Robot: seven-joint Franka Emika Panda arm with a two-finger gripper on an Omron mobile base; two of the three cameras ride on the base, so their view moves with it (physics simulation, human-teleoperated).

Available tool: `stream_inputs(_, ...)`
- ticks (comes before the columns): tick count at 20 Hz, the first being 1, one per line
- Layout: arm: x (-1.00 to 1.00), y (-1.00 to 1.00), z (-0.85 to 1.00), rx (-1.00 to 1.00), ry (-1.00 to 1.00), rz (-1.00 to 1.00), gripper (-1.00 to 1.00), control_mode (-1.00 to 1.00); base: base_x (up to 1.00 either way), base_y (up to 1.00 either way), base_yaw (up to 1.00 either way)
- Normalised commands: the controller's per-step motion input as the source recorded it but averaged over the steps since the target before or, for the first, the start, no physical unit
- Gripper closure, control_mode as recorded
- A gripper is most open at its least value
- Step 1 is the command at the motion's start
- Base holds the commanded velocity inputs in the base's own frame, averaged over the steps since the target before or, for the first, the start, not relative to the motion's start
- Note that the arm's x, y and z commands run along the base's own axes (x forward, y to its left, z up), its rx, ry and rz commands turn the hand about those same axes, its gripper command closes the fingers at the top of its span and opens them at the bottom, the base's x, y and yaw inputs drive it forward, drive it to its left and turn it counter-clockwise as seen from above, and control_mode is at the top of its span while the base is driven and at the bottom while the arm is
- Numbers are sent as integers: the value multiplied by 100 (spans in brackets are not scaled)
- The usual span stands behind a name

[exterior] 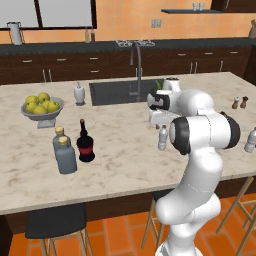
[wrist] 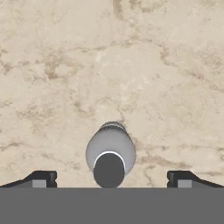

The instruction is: Move the plastic bottles in the middle to the plastics group, and the glass bottles in the middle to the glass group.

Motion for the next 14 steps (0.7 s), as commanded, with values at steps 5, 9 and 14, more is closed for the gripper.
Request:
stream_inputs(5, -2, 0, -6, 0, 0, -1, -100, -100, 0, 0, 0)
stream_inputs(9, -18, 0, 0, 0, 0, 0, -100, -100, 0, 0, 0)
stream_inputs(14, -3, 1, -6, 0, 0, 0, -100, -100, 0, 0, 0)
